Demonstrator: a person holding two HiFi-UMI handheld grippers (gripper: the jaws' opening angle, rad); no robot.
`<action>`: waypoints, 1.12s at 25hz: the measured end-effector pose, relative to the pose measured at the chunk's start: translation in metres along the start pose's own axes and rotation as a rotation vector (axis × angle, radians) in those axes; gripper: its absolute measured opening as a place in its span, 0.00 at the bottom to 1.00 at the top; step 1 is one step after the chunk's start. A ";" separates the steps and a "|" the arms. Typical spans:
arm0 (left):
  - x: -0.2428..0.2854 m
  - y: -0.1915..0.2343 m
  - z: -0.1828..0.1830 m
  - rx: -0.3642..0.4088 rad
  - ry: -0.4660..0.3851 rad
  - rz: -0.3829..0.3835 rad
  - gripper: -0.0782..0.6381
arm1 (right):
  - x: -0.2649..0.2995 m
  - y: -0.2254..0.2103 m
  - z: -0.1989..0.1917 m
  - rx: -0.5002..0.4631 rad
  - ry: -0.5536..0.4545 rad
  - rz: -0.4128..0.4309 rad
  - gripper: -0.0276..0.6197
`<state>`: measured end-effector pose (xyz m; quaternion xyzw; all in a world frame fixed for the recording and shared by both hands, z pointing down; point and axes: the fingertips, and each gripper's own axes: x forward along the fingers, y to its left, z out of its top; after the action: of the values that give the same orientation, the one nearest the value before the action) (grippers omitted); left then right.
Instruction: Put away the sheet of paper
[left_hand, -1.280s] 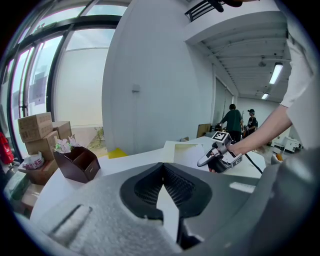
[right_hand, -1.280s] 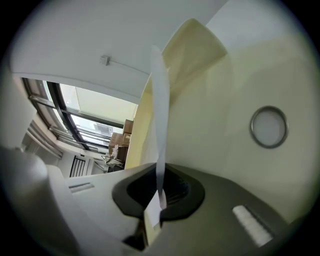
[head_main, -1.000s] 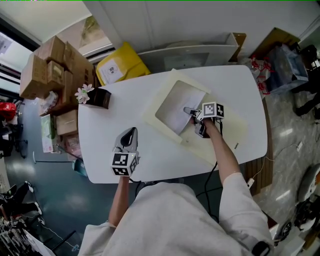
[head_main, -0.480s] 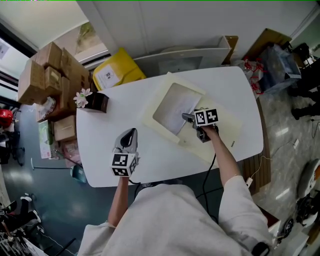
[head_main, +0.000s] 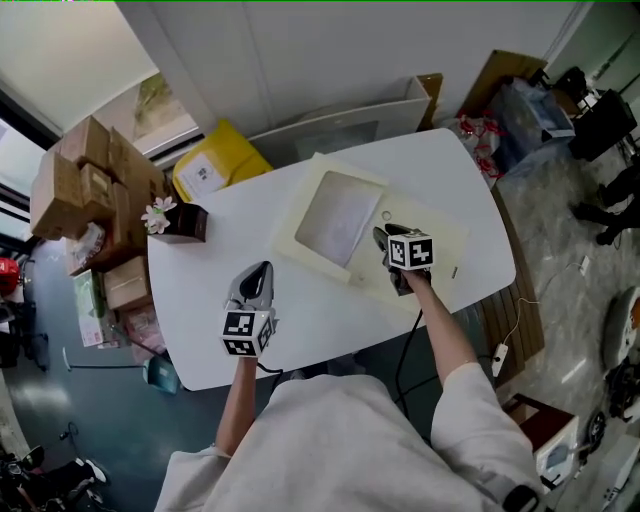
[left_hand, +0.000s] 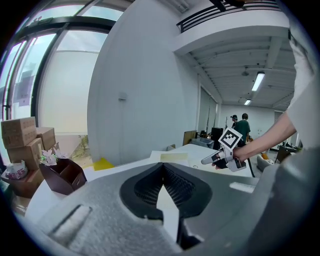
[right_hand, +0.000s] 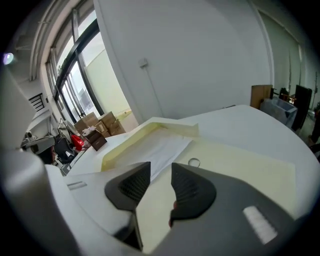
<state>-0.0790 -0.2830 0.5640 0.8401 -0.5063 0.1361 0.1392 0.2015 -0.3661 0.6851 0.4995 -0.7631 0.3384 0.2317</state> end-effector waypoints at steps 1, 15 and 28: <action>-0.001 -0.002 0.001 0.004 -0.004 -0.011 0.12 | -0.007 0.001 -0.002 0.004 -0.015 -0.009 0.23; -0.048 -0.024 0.005 0.041 -0.066 -0.128 0.12 | -0.104 0.040 -0.035 0.012 -0.215 -0.151 0.05; -0.110 -0.032 0.010 0.074 -0.132 -0.178 0.12 | -0.204 0.133 -0.044 -0.103 -0.481 -0.265 0.04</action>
<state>-0.0997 -0.1830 0.5109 0.8934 -0.4325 0.0862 0.0862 0.1601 -0.1734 0.5348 0.6486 -0.7403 0.1374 0.1111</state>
